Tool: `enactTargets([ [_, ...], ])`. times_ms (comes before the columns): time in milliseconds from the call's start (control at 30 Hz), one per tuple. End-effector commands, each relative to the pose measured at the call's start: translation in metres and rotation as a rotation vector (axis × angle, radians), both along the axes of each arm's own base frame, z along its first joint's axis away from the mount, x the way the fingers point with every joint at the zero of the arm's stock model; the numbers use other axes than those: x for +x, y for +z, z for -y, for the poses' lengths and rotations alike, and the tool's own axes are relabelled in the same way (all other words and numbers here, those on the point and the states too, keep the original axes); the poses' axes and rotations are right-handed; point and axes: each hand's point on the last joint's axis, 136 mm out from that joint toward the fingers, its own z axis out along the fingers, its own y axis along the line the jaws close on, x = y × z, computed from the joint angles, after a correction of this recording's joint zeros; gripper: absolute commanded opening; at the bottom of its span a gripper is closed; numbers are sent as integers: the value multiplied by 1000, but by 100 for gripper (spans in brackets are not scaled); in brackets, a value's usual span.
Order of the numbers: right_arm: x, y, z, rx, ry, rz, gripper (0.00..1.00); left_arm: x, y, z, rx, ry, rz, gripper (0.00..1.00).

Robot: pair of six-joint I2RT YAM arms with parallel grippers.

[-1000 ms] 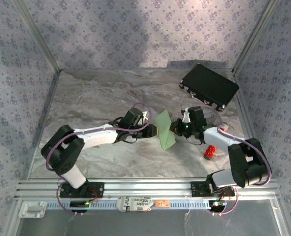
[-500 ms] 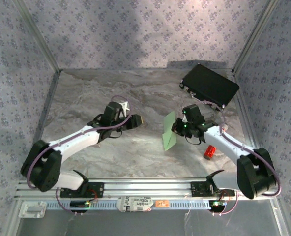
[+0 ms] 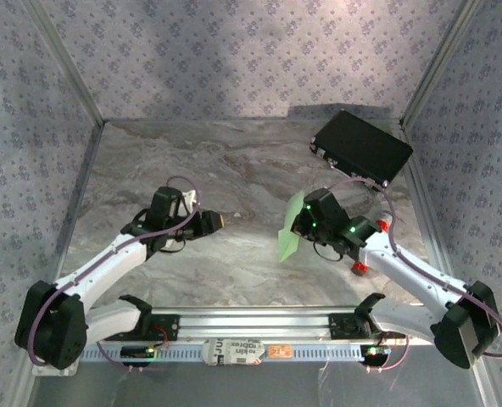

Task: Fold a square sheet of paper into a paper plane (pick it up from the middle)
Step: Turn over the paper at the center of the table.

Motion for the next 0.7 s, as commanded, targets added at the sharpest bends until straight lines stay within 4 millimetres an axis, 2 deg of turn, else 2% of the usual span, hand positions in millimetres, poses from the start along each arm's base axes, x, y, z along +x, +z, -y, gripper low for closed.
enactTargets([
  [0,-5,12,10,-21,-56,20,6,-11,15,4,-52,-52,-17,51],
  [167,-10,11,11,-81,10,42,6,-14,31,1,-66,-56,0,52],
  [300,-16,14,30,-237,52,31,5,-13,24,-2,-48,-67,42,54],
  [433,-14,20,34,-315,116,66,5,-9,20,-3,-58,-48,63,55],
  [600,-3,23,31,-461,252,52,5,-7,18,-10,-90,48,50,55],
  [667,3,18,39,-580,247,9,4,-7,16,-17,-80,82,60,57],
])
